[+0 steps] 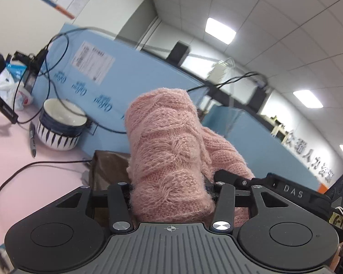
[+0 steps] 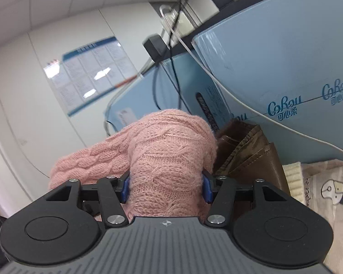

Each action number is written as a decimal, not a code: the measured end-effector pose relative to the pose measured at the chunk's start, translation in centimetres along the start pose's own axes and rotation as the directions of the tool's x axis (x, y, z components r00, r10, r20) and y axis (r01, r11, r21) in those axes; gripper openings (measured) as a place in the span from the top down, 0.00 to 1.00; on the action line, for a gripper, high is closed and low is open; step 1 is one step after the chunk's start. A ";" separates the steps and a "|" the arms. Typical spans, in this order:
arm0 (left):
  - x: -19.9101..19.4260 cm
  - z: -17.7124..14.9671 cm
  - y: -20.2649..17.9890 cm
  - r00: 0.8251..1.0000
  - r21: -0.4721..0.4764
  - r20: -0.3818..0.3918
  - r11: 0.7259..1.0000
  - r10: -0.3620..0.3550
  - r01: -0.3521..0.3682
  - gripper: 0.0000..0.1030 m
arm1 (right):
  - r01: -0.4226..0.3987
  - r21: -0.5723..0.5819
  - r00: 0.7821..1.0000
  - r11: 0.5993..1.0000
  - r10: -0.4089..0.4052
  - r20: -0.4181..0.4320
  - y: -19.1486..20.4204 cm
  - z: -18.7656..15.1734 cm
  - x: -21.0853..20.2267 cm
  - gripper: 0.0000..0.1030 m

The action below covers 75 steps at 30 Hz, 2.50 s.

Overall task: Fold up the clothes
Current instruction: 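Carry the sweater bundle with both grippers toward the brown leather jacket, then lower the sweater onto the brown jacket and open both grippers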

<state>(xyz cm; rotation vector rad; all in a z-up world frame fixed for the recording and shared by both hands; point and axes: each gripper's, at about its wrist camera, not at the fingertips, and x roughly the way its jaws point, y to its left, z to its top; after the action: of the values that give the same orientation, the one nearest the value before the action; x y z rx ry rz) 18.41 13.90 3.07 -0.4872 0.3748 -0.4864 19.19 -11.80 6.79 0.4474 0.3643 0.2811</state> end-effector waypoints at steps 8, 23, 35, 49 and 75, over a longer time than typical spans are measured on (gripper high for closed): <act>4.9 -1.0 2.4 0.994 -0.008 -0.037 0.995 0.102 -0.102 0.18 | 0.110 -0.106 0.992 0.988 -0.115 -0.048 -2.8 -1.5 5.1 0.44; 6.3 -1.9 2.0 0.968 0.093 -0.013 0.964 0.251 -0.249 0.03 | 0.127 -0.163 0.990 0.978 -0.134 -0.038 -3.5 -2.2 6.8 0.36; 3.7 -1.3 0.8 0.970 0.092 0.085 0.967 0.229 -0.236 0.00 | 0.110 -0.146 0.994 0.983 -0.110 0.012 -3.0 -2.2 5.3 0.12; -3.8 -2.5 -2.6 0.947 0.071 0.202 0.961 0.249 -0.268 0.00 | 0.117 -0.178 0.990 0.977 -0.102 0.093 0.3 -2.3 -3.0 0.00; -9.7 -10.2 -10.3 0.899 0.212 0.170 0.876 0.404 -0.434 0.00 | 0.153 -0.208 0.983 0.966 -0.171 -0.070 0.6 -9.4 -12.8 0.00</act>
<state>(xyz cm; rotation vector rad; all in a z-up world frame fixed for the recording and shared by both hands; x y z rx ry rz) 2.25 7.45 2.25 -0.1816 0.2875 -0.0743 3.82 -12.22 2.80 0.2036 0.4512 0.1760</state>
